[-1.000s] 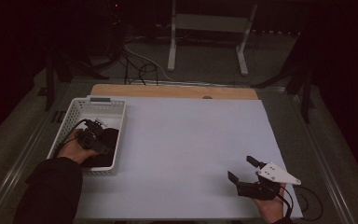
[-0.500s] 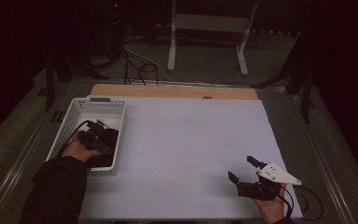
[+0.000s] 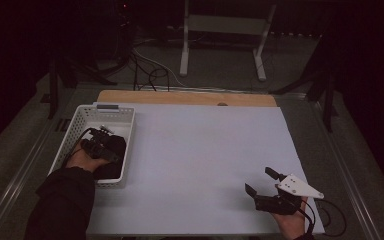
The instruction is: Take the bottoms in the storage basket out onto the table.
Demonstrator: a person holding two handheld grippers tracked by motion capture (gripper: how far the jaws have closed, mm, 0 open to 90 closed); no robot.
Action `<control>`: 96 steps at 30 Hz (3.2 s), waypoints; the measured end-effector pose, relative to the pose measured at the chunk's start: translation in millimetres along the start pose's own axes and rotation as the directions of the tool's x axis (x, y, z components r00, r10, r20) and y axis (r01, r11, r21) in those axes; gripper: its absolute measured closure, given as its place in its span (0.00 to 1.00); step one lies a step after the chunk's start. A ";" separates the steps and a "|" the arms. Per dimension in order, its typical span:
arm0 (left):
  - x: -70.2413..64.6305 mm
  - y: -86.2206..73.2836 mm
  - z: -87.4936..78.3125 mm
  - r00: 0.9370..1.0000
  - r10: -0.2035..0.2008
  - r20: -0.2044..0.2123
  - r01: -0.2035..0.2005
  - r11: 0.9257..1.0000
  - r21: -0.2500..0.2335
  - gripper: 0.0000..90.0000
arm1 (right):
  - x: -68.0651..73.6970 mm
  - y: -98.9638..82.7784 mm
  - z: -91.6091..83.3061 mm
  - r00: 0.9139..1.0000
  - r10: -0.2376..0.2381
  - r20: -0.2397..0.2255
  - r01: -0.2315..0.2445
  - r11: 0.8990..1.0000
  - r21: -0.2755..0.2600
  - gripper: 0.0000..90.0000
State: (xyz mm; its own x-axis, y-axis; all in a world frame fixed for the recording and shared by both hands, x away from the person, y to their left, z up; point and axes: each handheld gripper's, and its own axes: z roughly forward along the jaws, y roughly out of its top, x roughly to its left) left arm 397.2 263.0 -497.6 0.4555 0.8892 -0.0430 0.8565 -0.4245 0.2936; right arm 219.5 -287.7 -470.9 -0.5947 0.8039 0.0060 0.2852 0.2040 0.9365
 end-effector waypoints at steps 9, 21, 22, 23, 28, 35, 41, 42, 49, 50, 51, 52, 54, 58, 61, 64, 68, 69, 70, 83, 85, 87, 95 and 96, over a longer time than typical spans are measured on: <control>-3.4 1.1 0.4 0.999 0.012 0.030 -0.014 0.999 0.046 0.00 | -0.1 -0.4 0.1 1.000 -0.001 0.001 0.001 1.000 0.005 0.10; -5.7 1.1 -16.7 0.996 0.053 0.070 -0.052 0.999 -0.013 0.68 | -0.3 -0.6 -0.2 1.000 0.001 0.007 -0.001 1.000 0.010 0.10; -6.1 0.5 -19.3 0.996 0.060 0.063 -0.059 0.998 -0.022 0.70 | -0.6 -0.6 -0.2 1.000 0.002 0.007 -0.002 1.000 0.011 0.10; -6.5 0.1 -21.1 0.996 0.063 0.057 -0.062 0.998 -0.029 0.73 | -0.9 -0.7 -0.2 1.000 0.002 0.010 -0.002 1.000 0.011 0.10; -7.6 -3.2 -35.2 0.998 0.067 0.002 -0.067 0.994 -0.090 0.78 | -0.9 -0.7 -0.3 1.000 0.005 0.008 -0.005 1.000 0.009 0.10; -8.7 -10.9 -56.0 0.997 0.060 -0.038 -0.067 0.979 -0.194 0.81 | -0.8 -0.7 -0.9 1.000 0.009 0.011 -0.009 1.000 0.008 0.10; -12.8 -15.0 -69.8 0.996 0.057 -0.068 -0.074 0.957 -0.279 0.82 | -0.7 -0.6 -1.0 1.000 0.011 0.012 -0.011 1.000 0.006 0.10; -13.7 -15.2 -71.5 0.996 0.059 -0.068 -0.076 0.954 -0.289 0.82 | -0.7 -0.6 -1.0 1.000 0.011 0.011 -0.011 1.000 0.006 0.10; -18.5 -14.7 -78.5 0.995 0.075 -0.071 -0.093 0.944 -0.316 0.82 | -1.0 -0.8 -0.8 1.000 0.009 0.014 -0.009 1.000 0.009 0.10; -18.5 -14.7 -78.5 0.995 0.075 -0.071 -0.093 0.944 -0.316 0.83 | -1.0 -0.8 -0.8 1.000 0.009 0.014 -0.009 1.000 0.009 0.10; -19.4 -14.5 -80.5 0.994 0.075 -0.080 -0.097 0.942 -0.322 0.83 | -1.0 -0.8 -0.7 1.000 0.009 0.014 -0.009 1.000 0.009 0.10; -19.7 -14.6 -82.4 0.994 0.077 -0.083 -0.100 0.940 -0.326 0.83 | -1.0 -0.8 -0.7 1.000 0.009 0.014 -0.009 1.000 0.009 0.10; -19.8 -14.6 -85.8 0.994 0.077 -0.079 -0.099 0.936 -0.339 0.85 | -1.0 -0.9 -0.7 1.000 0.008 0.014 -0.008 1.000 0.009 0.10; -20.4 -14.3 -87.4 0.993 0.077 -0.088 -0.103 0.933 -0.345 0.86 | -0.8 -0.8 -0.7 1.000 0.009 0.014 -0.009 1.000 0.007 0.10; -20.4 -14.7 -91.1 0.993 0.070 -0.093 -0.100 0.925 -0.367 0.87 | -0.9 -0.8 -0.9 1.000 0.011 0.014 -0.011 1.000 0.007 0.10; -20.4 -15.1 -96.8 0.994 0.067 -0.088 -0.096 0.917 -0.388 0.87 | -1.3 -1.0 -0.5 1.000 0.009 0.015 -0.009 1.000 0.008 0.10; -22.1 -14.6 -103.6 0.994 0.069 -0.090 -0.100 0.907 -0.410 0.87 | -0.9 -1.0 -0.3 1.000 0.008 0.011 -0.008 1.000 0.009 0.10; -22.1 -14.6 -103.6 0.994 0.069 -0.090 -0.100 0.907 -0.410 0.87 | -0.9 -1.0 -0.3 1.000 0.008 0.011 -0.008 1.000 0.009 0.10; -23.0 -13.9 -106.5 0.994 0.071 -0.083 -0.099 0.902 -0.421 0.87 | -1.0 -1.0 -0.2 1.000 0.007 0.012 -0.007 1.000 0.009 0.10; -29.0 -10.2 -121.5 0.995 0.073 -0.061 -0.093 0.873 -0.479 0.87 | -1.3 -0.8 -1.0 1.000 0.009 0.017 -0.009 1.000 0.008 0.10; -29.2 -9.9 -122.8 0.995 0.074 -0.061 -0.094 0.870 -0.484 0.87 | -1.3 -0.8 -0.9 1.000 0.008 0.017 -0.008 1.000 0.008 0.10; -29.7 -9.2 -125.3 0.996 0.074 -0.050 -0.089 0.865 -0.494 0.87 | -1.1 -0.8 -0.9 1.000 0.010 0.017 -0.010 1.000 0.008 0.10; -36.1 -4.9 -135.3 0.997 0.079 -0.028 -0.081 0.843 -0.533 0.87 | -1.0 -0.8 -0.9 1.000 0.009 0.017 -0.010 1.000 0.009 0.10; -36.7 -4.4 -136.5 0.996 0.080 -0.026 -0.082 0.841 -0.535 0.87 | -1.0 -0.9 -0.9 1.000 0.009 0.017 -0.009 1.000 0.009 0.10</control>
State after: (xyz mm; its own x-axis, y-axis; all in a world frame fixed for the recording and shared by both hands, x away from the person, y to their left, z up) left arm 343.6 255.5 -367.0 0.5163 0.8564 0.0056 0.5527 -0.3382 0.7617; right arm 219.2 -289.1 -471.4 -0.5792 0.8151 0.0084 0.2972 0.2016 0.9333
